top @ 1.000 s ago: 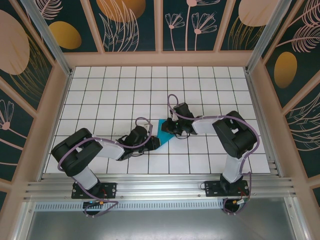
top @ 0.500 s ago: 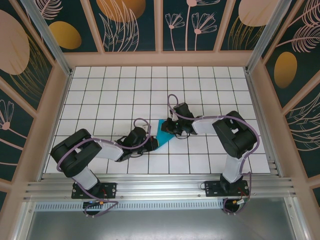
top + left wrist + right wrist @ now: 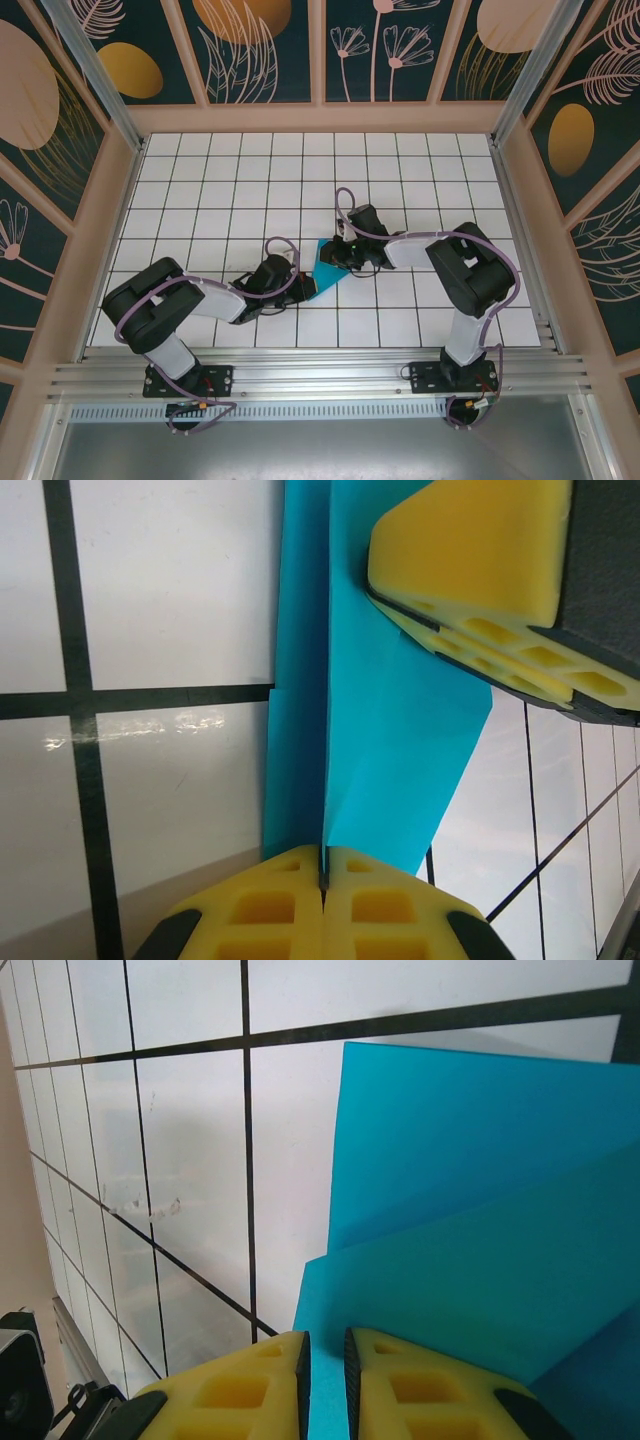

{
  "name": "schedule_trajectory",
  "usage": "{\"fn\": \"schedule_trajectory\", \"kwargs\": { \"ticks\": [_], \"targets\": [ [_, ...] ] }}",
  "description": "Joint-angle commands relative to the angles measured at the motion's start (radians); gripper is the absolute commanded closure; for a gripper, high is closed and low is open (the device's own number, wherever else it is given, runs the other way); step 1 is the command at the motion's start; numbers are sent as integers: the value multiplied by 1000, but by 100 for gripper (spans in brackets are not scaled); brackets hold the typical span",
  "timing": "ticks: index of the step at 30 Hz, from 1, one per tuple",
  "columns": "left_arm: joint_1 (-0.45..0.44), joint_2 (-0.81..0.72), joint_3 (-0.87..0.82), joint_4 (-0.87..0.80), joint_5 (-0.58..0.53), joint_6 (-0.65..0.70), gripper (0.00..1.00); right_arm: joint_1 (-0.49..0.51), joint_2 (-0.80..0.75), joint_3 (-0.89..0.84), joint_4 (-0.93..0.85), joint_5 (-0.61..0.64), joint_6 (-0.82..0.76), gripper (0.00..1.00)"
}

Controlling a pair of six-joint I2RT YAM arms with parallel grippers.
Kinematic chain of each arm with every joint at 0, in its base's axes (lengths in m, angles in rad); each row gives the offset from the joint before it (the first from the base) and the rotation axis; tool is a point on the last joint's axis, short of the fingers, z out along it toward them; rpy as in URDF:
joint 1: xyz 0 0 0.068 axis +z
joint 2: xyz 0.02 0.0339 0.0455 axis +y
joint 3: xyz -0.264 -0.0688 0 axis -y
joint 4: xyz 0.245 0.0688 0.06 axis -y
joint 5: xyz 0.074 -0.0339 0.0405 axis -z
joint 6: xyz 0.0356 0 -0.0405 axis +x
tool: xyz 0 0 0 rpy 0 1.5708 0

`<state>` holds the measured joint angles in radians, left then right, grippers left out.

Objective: Fold a paper plane with a square sheet of paper (pick it up from the middle)

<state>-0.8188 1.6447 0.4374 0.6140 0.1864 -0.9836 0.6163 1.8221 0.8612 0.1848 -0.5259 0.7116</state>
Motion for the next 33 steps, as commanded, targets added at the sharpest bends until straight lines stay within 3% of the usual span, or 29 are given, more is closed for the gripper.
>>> {"fn": "schedule_trajectory", "kwargs": {
  "ticks": [1,10,16,26,33],
  "targets": [
    [4,38,-22,-60,4,-18,100,9,18,11,22,-30,-8,80],
    [3,37,-6,-87,8,-7,95,9,59,29,-62,49,-25,82],
    [3,-20,12,-136,10,11,79,15,49,-3,-64,55,-49,82],
    [3,-101,35,-215,-4,17,68,17,24,-43,-41,58,-73,83],
    [3,-135,46,-228,6,30,69,17,16,-57,-24,55,-77,83]
  ]
}}
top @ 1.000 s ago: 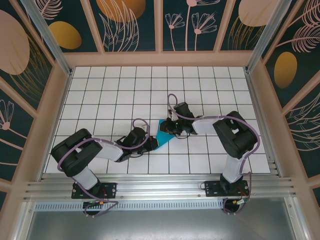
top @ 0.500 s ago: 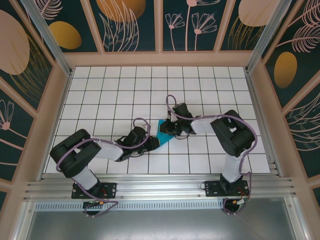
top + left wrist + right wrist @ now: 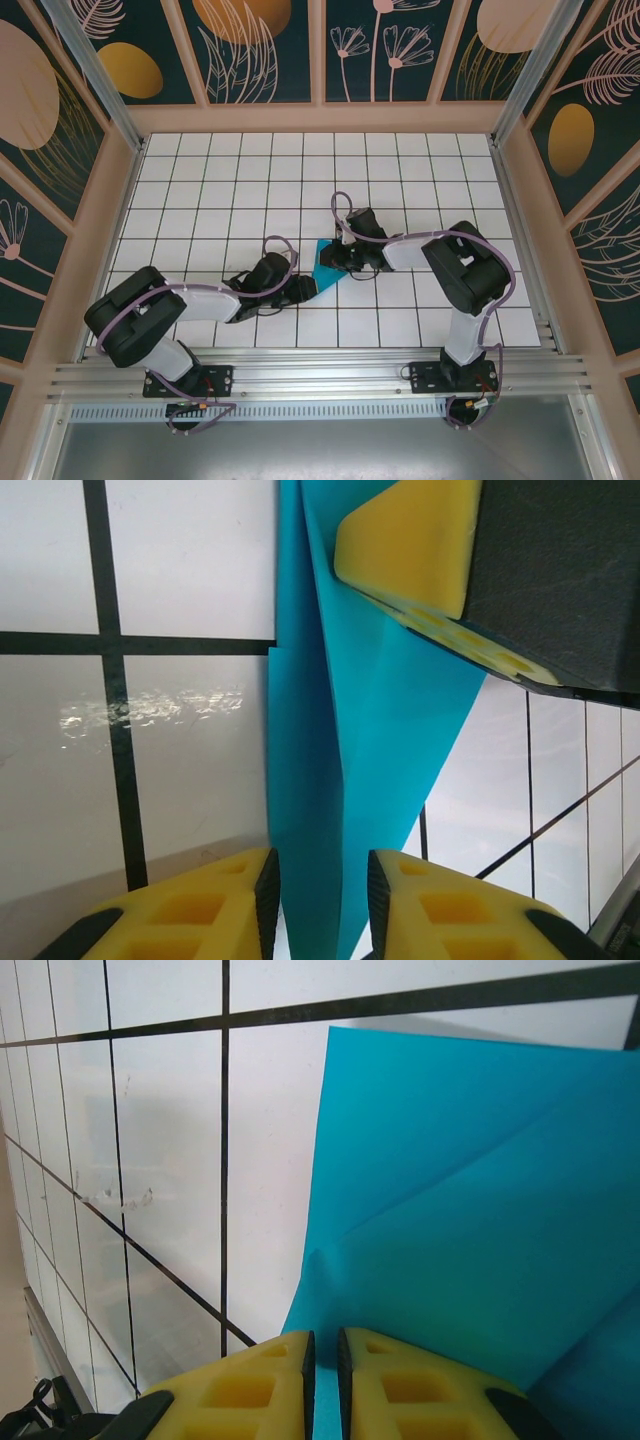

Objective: Fold a paper plane with a square sheet of paper (pick it up from the middle)

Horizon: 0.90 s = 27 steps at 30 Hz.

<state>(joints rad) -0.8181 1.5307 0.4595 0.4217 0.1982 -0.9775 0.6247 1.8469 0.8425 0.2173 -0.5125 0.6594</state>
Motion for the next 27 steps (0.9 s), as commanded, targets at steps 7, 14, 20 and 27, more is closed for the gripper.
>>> {"fn": "schedule_trajectory", "kwargs": {
  "ticks": [7,14,20,27],
  "targets": [
    [2,-5,38,-47,10,36,79,10,-18,-60,-42,46,-20,83],
    [1,25,34,-38,46,46,89,13,-15,-68,-33,46,-16,83],
    [-1,70,22,-9,87,48,93,14,-16,-75,-32,51,-13,83],
    [-4,90,12,-3,99,35,94,16,-13,-75,-36,66,-11,82]
  ]
}}
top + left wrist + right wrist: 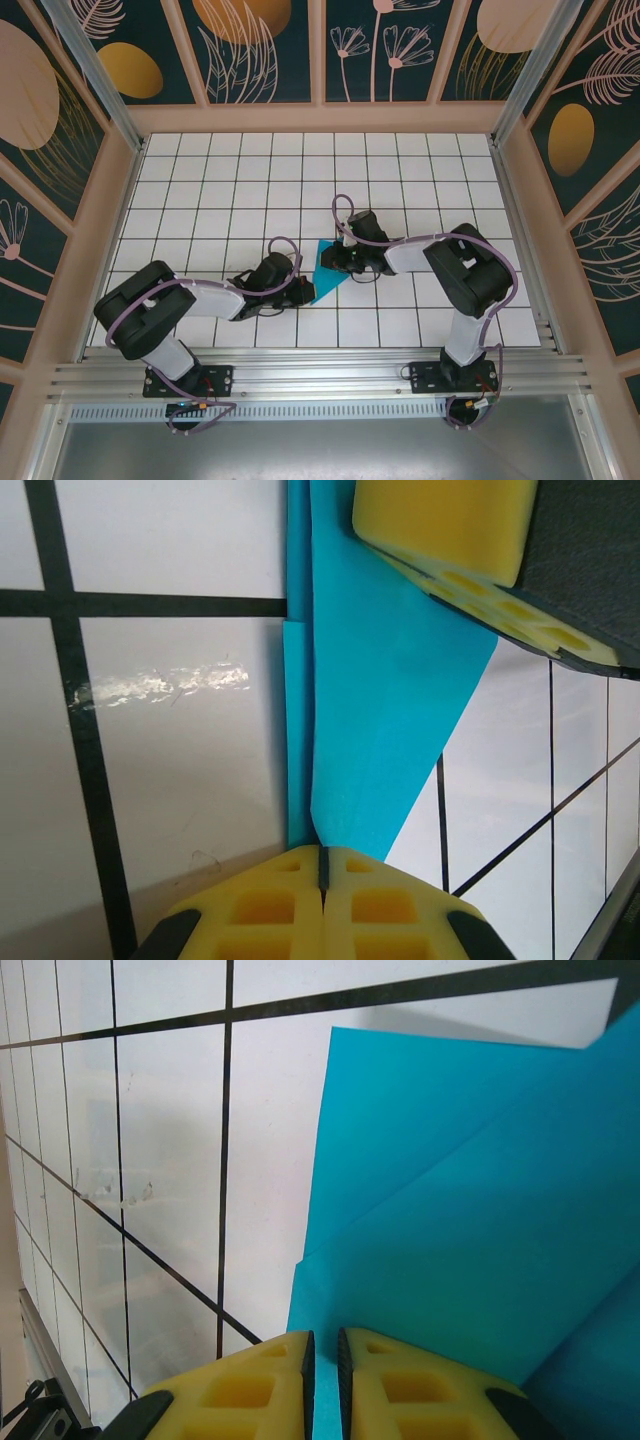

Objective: Fold a paper plane with a square sheet of paper (pick it up from the middle)

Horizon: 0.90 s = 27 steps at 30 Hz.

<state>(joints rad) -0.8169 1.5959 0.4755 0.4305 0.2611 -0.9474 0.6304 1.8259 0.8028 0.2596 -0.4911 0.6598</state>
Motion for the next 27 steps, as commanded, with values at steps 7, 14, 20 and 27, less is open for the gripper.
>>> {"fn": "schedule_trajectory", "kwargs": {
  "ticks": [7,14,20,27],
  "targets": [
    [-4,2,-47,-3,37,-30,89,11,20,-31,-83,58,-9,82],
    [-5,-17,-45,-15,39,-19,86,11,24,-30,-95,66,-12,82],
    [-9,-18,-50,-9,61,-21,88,10,29,-27,-95,67,-11,82],
    [-13,-33,-67,-28,68,-20,89,10,32,-24,-98,69,-9,82]
  ]
}}
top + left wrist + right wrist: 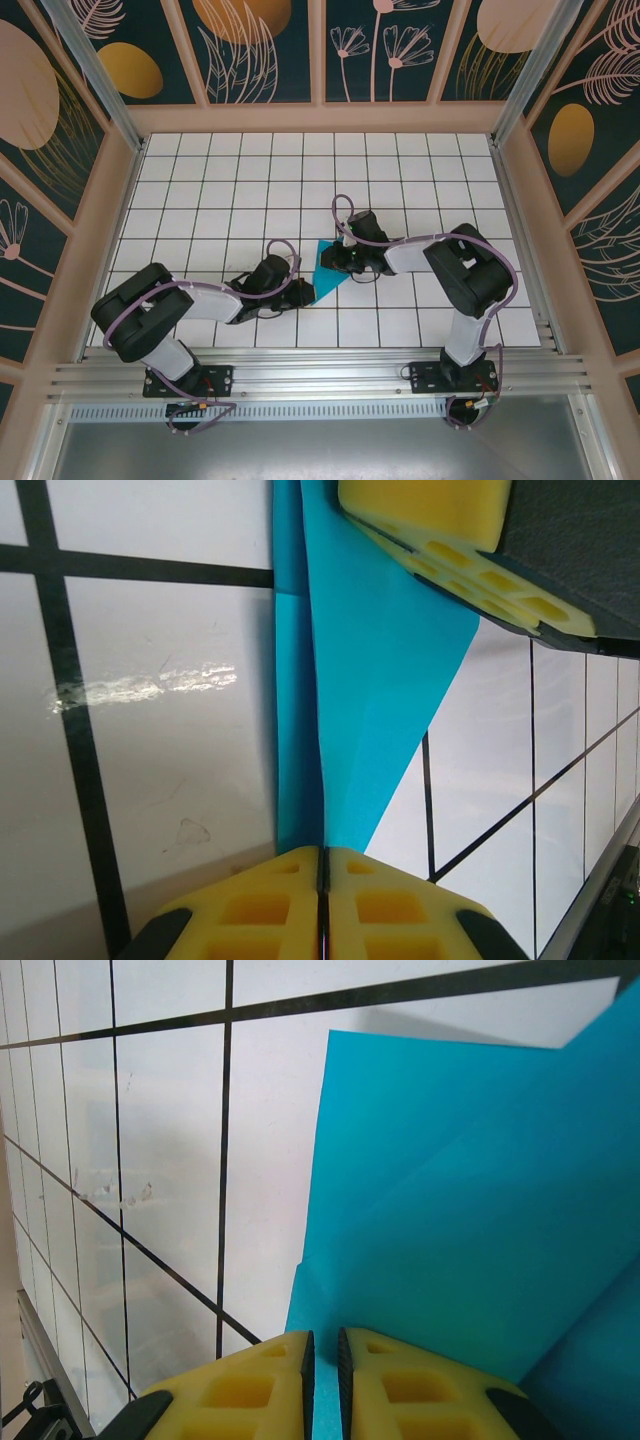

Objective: Fold a paper plane with a square sheet of paper (pick it up from the middle)

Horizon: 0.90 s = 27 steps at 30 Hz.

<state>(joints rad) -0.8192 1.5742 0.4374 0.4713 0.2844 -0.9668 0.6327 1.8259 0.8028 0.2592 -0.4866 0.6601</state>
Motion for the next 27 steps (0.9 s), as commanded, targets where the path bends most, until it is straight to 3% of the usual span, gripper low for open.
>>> {"fn": "schedule_trajectory", "kwargs": {
  "ticks": [1,17,27],
  "targets": [
    [-13,-11,-29,-73,45,-1,89,9,31,-25,-98,66,-11,82],
    [-18,50,-25,-171,24,-42,100,9,44,-26,-110,95,0,82],
    [-21,75,27,-269,4,-27,100,14,52,-15,-134,110,-8,83]
  ]
}}
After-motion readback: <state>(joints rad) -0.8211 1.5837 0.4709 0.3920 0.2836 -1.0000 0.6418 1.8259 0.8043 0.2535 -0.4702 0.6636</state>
